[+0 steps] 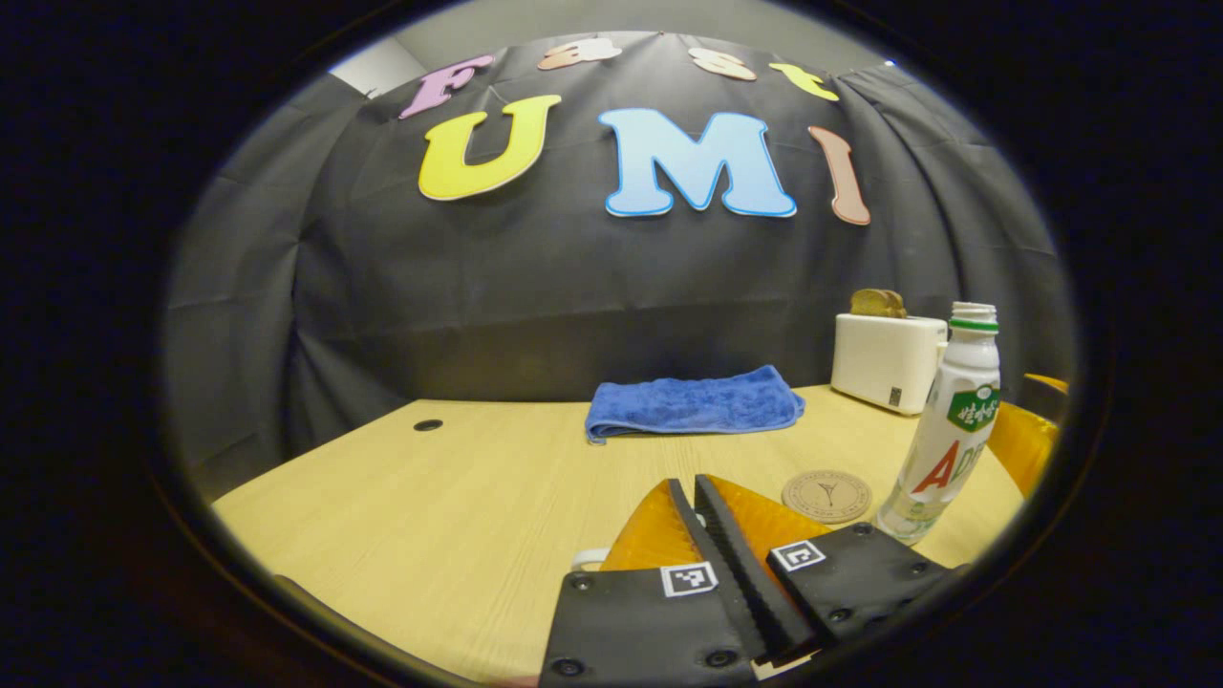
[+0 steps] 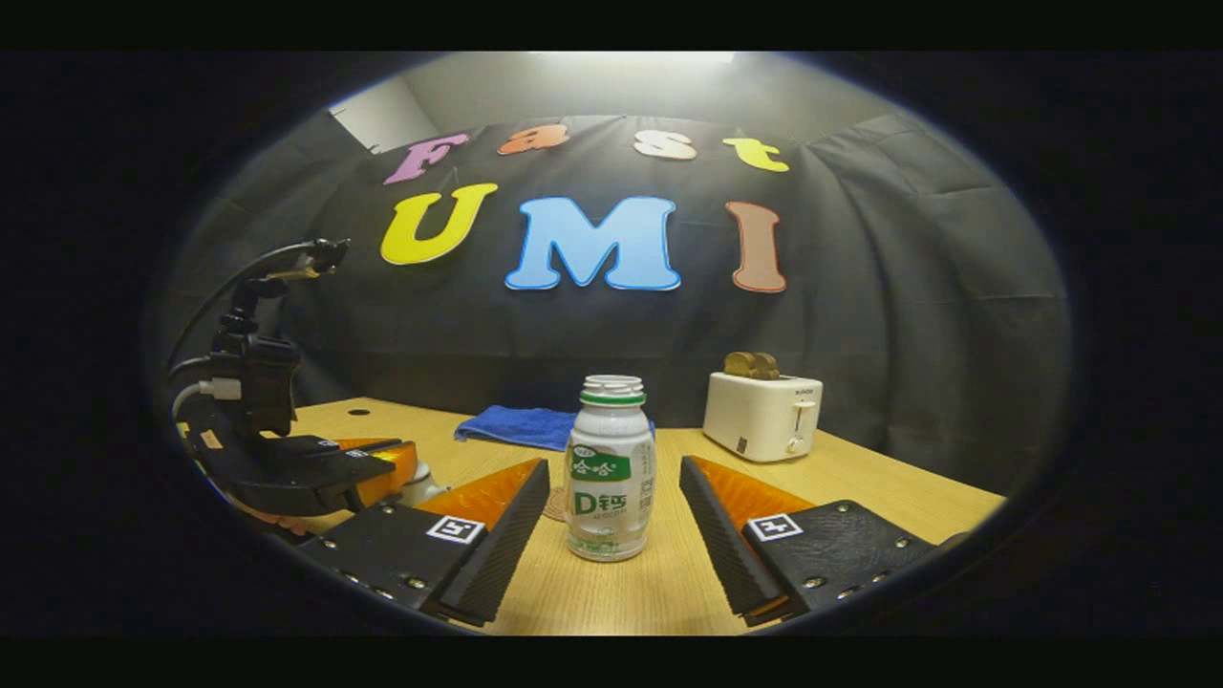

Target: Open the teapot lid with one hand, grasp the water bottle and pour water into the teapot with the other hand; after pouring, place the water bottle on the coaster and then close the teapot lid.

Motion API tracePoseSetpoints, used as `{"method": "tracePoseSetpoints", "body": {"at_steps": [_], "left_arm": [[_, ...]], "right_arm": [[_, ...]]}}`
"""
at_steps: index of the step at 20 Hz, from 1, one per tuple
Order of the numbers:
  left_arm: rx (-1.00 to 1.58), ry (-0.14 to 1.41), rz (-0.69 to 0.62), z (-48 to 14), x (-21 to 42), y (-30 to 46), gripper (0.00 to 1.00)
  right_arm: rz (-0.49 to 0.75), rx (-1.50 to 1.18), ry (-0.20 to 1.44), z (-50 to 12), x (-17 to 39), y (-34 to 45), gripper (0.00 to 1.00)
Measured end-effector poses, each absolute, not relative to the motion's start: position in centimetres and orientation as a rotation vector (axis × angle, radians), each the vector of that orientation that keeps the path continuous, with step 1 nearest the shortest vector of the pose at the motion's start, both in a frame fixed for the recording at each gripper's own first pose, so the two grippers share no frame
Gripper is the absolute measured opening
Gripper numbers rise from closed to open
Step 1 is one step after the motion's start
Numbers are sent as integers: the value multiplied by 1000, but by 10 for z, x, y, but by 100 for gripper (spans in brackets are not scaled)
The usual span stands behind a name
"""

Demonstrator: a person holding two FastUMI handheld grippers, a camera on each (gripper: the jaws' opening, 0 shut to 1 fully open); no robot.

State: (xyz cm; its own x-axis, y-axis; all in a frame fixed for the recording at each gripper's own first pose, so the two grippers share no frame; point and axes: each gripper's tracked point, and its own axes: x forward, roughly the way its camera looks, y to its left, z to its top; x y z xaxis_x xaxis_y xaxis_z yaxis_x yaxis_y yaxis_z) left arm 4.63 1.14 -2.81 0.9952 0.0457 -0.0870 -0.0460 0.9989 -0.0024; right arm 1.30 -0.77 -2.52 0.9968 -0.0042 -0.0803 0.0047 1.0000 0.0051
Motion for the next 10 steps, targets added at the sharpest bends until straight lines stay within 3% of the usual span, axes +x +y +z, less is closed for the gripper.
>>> {"method": "tracePoseSetpoints", "body": {"at_steps": [1, 10], "left_arm": [[-5, 76, 45, -25, 45, 11, 8], [-2, 23, 38, 1, 32, 14, 8]], "right_arm": [[-5, 4, 81, -26, 13, -8, 85], [-3, -4, 114, -32, 19, -10, 85]]}}
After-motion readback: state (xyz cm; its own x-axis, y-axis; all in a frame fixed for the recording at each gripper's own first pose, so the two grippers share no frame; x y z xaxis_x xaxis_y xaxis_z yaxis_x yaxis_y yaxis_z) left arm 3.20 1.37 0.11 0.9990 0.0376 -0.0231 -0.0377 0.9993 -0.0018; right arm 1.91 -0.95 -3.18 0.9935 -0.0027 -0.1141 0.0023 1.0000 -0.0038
